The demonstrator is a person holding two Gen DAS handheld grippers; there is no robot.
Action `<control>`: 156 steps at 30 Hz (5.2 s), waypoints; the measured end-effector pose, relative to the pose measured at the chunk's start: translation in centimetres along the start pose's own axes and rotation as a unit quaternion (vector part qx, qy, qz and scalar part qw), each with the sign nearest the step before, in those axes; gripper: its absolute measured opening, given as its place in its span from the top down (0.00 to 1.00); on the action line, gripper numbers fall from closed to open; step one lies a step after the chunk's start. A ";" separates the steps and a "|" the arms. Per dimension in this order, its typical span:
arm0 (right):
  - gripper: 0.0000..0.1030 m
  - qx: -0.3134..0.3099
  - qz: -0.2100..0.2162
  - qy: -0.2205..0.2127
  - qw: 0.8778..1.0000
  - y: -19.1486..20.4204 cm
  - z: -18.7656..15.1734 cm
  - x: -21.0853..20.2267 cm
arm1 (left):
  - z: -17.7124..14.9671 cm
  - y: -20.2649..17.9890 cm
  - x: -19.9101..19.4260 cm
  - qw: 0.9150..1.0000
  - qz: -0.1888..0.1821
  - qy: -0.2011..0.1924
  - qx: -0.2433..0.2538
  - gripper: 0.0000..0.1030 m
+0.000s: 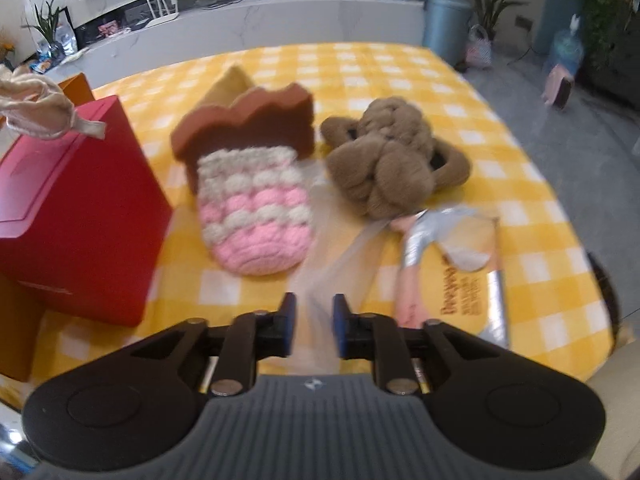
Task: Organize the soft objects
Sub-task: 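Carry the bib toward the cardboard box with the left gripper while the right gripper grasps the clear plastic film, then open the left gripper to drop the bib into the box while the right gripper drops the plastic film in, then withdraw both tools from the box back toward the remaining soft items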
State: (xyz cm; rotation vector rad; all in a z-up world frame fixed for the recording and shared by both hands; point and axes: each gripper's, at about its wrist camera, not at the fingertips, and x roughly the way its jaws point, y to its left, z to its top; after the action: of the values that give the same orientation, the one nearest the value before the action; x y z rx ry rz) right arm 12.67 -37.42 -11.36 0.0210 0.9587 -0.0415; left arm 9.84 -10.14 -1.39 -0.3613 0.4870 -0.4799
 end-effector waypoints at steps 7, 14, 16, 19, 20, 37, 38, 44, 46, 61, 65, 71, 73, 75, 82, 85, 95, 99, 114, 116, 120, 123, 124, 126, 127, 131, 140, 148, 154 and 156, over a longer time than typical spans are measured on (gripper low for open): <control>0.22 -0.022 -0.037 0.002 0.999 0.3 0.0 1.9 | 0.2 0.5 0.4 1.000 -0.002 -0.002 -0.010 0.94; 0.24 -0.082 -0.054 -0.003 0.995 2.0 -0.5 2.3 | 0.0 0.7 0.2 1.000 0.002 -0.003 -0.008 0.94; 0.26 -0.110 -0.054 -0.009 0.992 2.8 -1.0 2.7 | 0.0 0.3 0.1 1.000 0.004 -0.004 -0.002 0.94; 0.40 -0.071 -0.029 0.005 0.997 2.2 -0.6 2.8 | 0.0 0.1 0.0 1.000 0.007 -0.003 0.003 0.94; 0.49 -0.068 -0.019 0.007 0.998 2.1 -0.5 2.8 | 0.1 0.0 0.0 1.000 0.009 -0.003 0.004 0.94; 0.98 -0.122 0.042 -0.144 0.981 2.9 0.1 -8.4 | 0.5 0.1 -0.5 1.000 -0.002 -0.024 -0.009 0.94; 0.98 -0.117 0.058 -0.154 0.979 2.6 0.2 -9.2 | 0.5 0.1 -0.6 1.000 -0.003 -0.025 -0.010 0.94; 0.98 -0.042 0.152 -0.175 0.972 0.3 0.6 -11.4 | 0.8 -0.2 -1.3 0.999 -0.010 -0.034 -0.002 0.94; 0.98 -0.020 0.168 -0.180 0.969 -0.3 0.8 -11.6 | 1.0 -0.5 -1.9 0.999 -0.013 -0.044 0.007 0.94; 0.98 0.033 0.234 -0.208 0.949 0.1 1.4 -15.1 | 6.1 -1.2 -6.8 0.997 0.007 -0.075 0.030 0.94; 0.98 0.026 0.214 -0.233 0.948 1.7 2.6 -17.8 | 6.8 0.3 -8.7 0.996 0.026 -0.079 0.036 0.94; 0.98 -0.024 0.225 -0.266 0.937 6.3 4.2 -21.2 | 6.5 4.1 -11.4 0.994 0.065 -0.085 0.001 0.94; 0.98 -0.044 0.229 -0.268 0.935 8.3 4.9 -21.8 | 6.3 5.9 -11.8 0.993 0.070 -0.089 -0.019 0.94; 0.98 -0.061 0.232 -0.269 0.933 10.3 5.6 -22.1 | 6.2 7.5 -12.0 0.992 0.075 -0.093 -0.035 0.94; 0.98 -0.111 0.244 -0.266 0.926 16.9 8.2 -21.8 | 6.4 11.7 -12.2 0.989 0.072 -0.107 -0.074 0.94; 0.98 -0.134 0.235 -0.261 0.927 19.9 9.0 -20.8 | 6.2 13.4 -12.8 0.987 0.064 -0.117 -0.086 0.94; 0.98 -0.247 0.091 -0.208 0.942 29.3 10.8 -10.9 | 5.3 17.2 -13.7 0.982 0.068 -0.126 -0.124 0.94; 0.98 -0.310 0.037 -0.197 0.930 32.4 10.6 -7.1 | 5.1 17.6 -13.4 0.982 0.102 -0.108 -0.114 0.94; 0.93 -0.313 0.165 -0.024 0.935 37.8 8.1 0.9 | 4.3 17.6 -12.2 0.982 0.140 -0.078 -0.099 0.94; 0.67 -0.297 0.176 -0.006 0.939 37.2 7.7 1.2 | 4.2 16.9 -12.1 0.983 0.145 -0.079 -0.082 0.94; 0.43 -0.252 0.195 -0.021 0.948 34.0 7.6 -0.3 | 4.3 16.2 -11.9 0.986 0.127 -0.079 -0.071 0.94; 0.35 -0.226 0.205 -0.055 0.951 30.9 7.3 -2.6 | 4.0 15.5 -11.8 0.988 0.116 -0.086 -0.054 0.94; 0.35 -0.213 0.203 -0.074 0.953 29.9 7.3 -3.2 | 4.0 15.4 -11.6 0.989 0.111 -0.085 -0.051 0.94; 0.34 -0.188 0.195 -0.117 0.956 27.6 6.9 -4.9 | 3.9 15.3 -11.1 0.991 0.096 -0.080 -0.052 0.94; 0.34 -0.178 0.188 -0.136 0.956 26.7 6.8 -5.5 | 3.9 15.3 -10.8 0.992 0.088 -0.077 -0.054 0.94; 0.35 -0.158 0.146 -0.182 0.960 23.7 6.5 -7.5 | 3.8 15.4 -8.8 0.994 0.086 -0.046 -0.047 0.94; 0.35 -0.104 0.127 -0.208 0.964 22.2 6.4 -8.6 | 1.4 13.5 -3.4 0.977 0.208 0.024 0.050 0.92; 0.38 -0.001 0.125 -0.218 0.968 20.7 5.5 -8.7 | 0.4 12.3 -3.1 0.961 0.263 0.008 0.081 0.28; 0.38 0.035 0.109 -0.226 0.967 19.8 4.9 -9.5 | 2.2 14.2 -5.3 0.963 0.261 -0.038 -0.050 0.09; 0.38 0.040 0.106 -0.225 0.968 19.5 4.7 -9.8 | 2.7 15.0 -5.9 0.962 0.258 -0.044 -0.075 0.08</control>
State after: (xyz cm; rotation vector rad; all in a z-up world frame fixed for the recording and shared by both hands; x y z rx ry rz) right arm 11.77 -17.82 -0.68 0.1810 0.4948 0.1089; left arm 11.91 5.94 -3.63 -0.3825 0.5110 0.0797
